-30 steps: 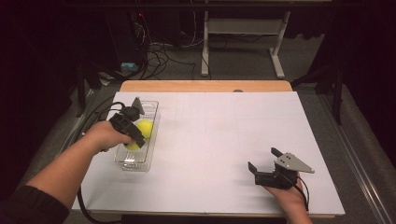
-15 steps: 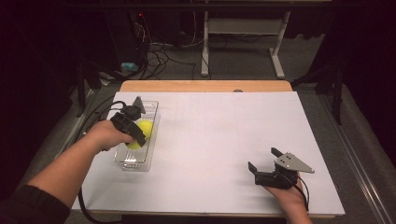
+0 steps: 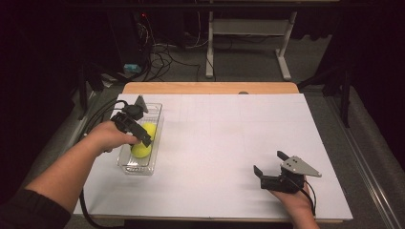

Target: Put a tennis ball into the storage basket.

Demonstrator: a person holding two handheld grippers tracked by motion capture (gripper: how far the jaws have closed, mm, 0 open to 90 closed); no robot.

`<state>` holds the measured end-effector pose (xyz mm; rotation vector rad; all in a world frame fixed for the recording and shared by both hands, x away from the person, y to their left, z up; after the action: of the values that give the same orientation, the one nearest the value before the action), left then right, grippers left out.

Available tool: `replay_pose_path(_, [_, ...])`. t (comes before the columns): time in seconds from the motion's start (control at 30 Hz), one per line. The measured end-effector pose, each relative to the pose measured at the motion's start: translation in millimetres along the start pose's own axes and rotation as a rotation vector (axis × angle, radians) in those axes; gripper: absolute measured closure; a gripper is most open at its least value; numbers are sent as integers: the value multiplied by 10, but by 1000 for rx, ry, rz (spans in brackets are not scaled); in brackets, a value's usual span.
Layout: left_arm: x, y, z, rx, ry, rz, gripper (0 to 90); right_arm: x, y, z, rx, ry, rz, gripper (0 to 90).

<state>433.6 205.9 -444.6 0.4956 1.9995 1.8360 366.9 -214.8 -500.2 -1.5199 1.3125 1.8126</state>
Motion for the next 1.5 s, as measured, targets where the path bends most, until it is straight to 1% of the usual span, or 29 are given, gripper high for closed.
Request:
replay_pose_path(0.17, [-1, 2, -21, 10, -3, 7, 6, -3, 3, 1, 0, 1, -1, 7])
replay_pose_path(0.3, [-5, -6, -35, 6, -8, 14, 6, -2, 3, -1, 0, 0, -2, 8])
replay_pose_path(0.33, [-12, -10, -40, 6, -9, 9, 6, -1, 3, -1, -1, -2, -1, 8])
replay_pose_path(0.37, [-11, -6, -47, 10, -12, 17, 6, -1, 2, 0, -1, -1, 0, 8])
replay_pose_path(0.5, [-22, -19, -60, 5, -14, 16, 6, -2, 2, -1, 0, -1, -1, 8])
replay_pose_path(0.63, [-37, -21, -83, 8, -13, 9, 6, -2, 3, -2, 1, -1, -1, 7])
replay_pose_path(0.77, [-57, -22, -125, 12, -21, 9, 6, -4, 2, -3, 0, 2, -2, 8])
replay_pose_path(0.93, [-111, -39, -233, 15, -41, 2, 6, -4, 3, -3, 0, 0, -2, 8])
replay_pose_path(1.03, [-145, -56, -312, 14, -57, 11, 6, -5, 2, -2, 0, 4, -2, 8])
replay_pose_path(1.17, [-205, -83, -422, 11, -75, 8, 6, -5, 3, -3, 1, 2, -2, 8])
replay_pose_path(1.5, [-321, -118, -746, 29, -131, 9, 6, -4, 2, -2, 0, 4, -2, 8])
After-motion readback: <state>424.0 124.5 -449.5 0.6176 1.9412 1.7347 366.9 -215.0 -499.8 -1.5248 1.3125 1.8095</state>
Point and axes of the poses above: each handheld gripper's, and its own axes: y roughly backward along the jaws, x roughly out of its underside, z roughly to its left, the point moved 9 cm from there along -y, roughly forward along the jaws, and after that the axes turned 1 degree about y, right-handed, at the moved point
